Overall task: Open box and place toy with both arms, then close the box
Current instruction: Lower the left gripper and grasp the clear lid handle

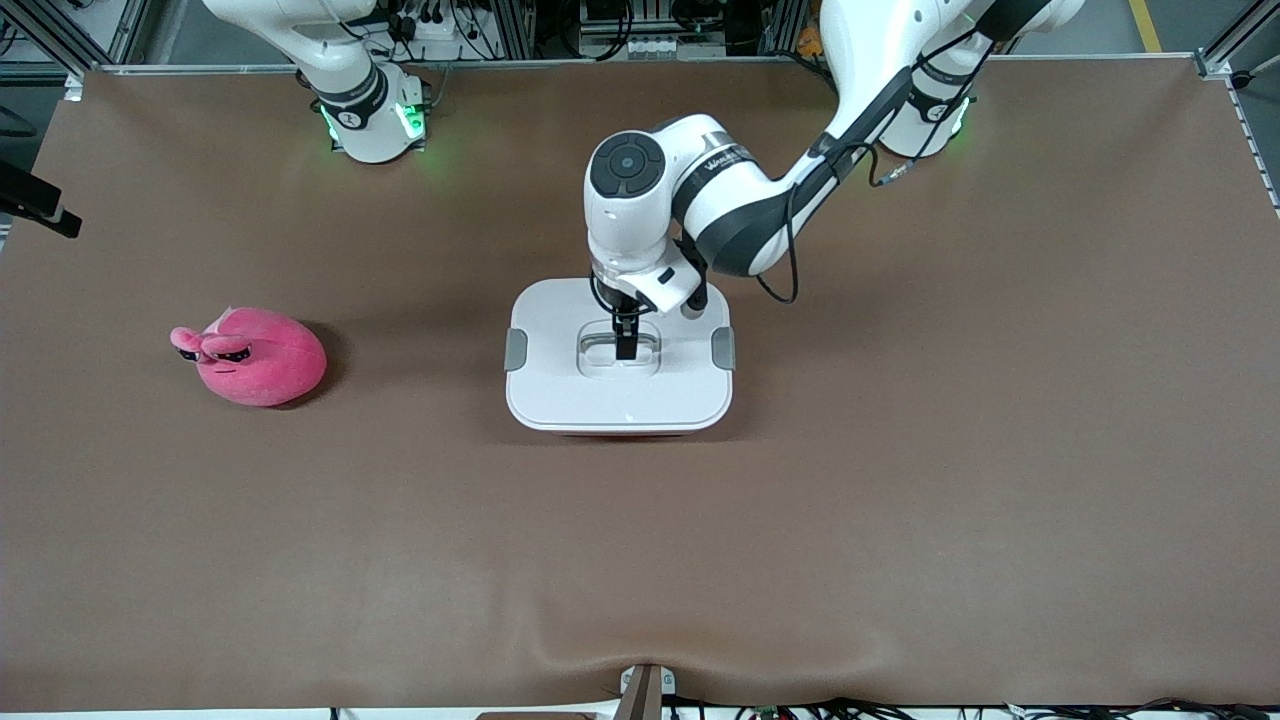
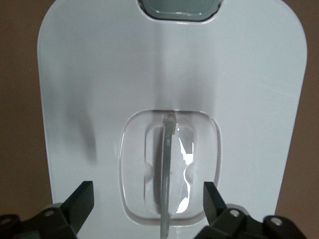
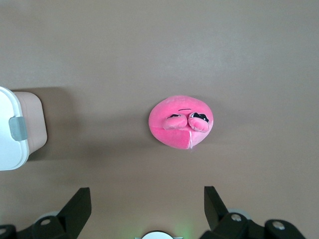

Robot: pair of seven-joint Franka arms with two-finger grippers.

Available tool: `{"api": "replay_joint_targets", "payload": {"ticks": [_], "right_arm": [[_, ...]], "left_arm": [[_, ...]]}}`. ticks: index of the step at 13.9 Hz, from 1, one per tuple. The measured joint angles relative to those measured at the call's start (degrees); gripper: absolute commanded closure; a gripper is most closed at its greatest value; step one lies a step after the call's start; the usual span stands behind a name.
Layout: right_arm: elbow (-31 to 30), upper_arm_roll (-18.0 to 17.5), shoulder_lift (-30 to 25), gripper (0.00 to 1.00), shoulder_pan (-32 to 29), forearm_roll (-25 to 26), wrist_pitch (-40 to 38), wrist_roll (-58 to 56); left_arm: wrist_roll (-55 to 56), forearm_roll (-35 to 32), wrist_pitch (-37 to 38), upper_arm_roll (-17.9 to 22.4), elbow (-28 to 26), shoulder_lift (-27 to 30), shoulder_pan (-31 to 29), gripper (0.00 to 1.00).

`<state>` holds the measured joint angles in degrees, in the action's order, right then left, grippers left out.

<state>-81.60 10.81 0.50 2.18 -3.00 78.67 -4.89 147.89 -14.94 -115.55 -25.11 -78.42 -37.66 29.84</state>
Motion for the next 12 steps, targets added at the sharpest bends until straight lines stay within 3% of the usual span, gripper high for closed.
{"api": "replay_joint_targets", "payload": {"ticks": [3,5,8,12], "right_arm": [[0.0,0.0,0.1,0.00,0.0,0.0,0.0,0.0],[-0.1,0.0,0.2,0.00,0.0,0.0,0.0,0.0],[-0.1,0.0,0.9,0.00,0.0,0.0,0.0,0.0],[-0.1,0.0,1.1,0.00,-0.1,0.0,0.0,0.0]], "left_arm": [[0.0,0.0,-0.1,0.0,0.3,0.0,0.0,0.51],[0.0,0.0,-0.1,0.0,0.4,0.0,0.0,0.61],[0.0,0.0,-0.1,0.0,0.5,0.0,0.0,1.00],[0.0,0.0,-0.1,0.0,0.6,0.0,0.0,1.00]]}}
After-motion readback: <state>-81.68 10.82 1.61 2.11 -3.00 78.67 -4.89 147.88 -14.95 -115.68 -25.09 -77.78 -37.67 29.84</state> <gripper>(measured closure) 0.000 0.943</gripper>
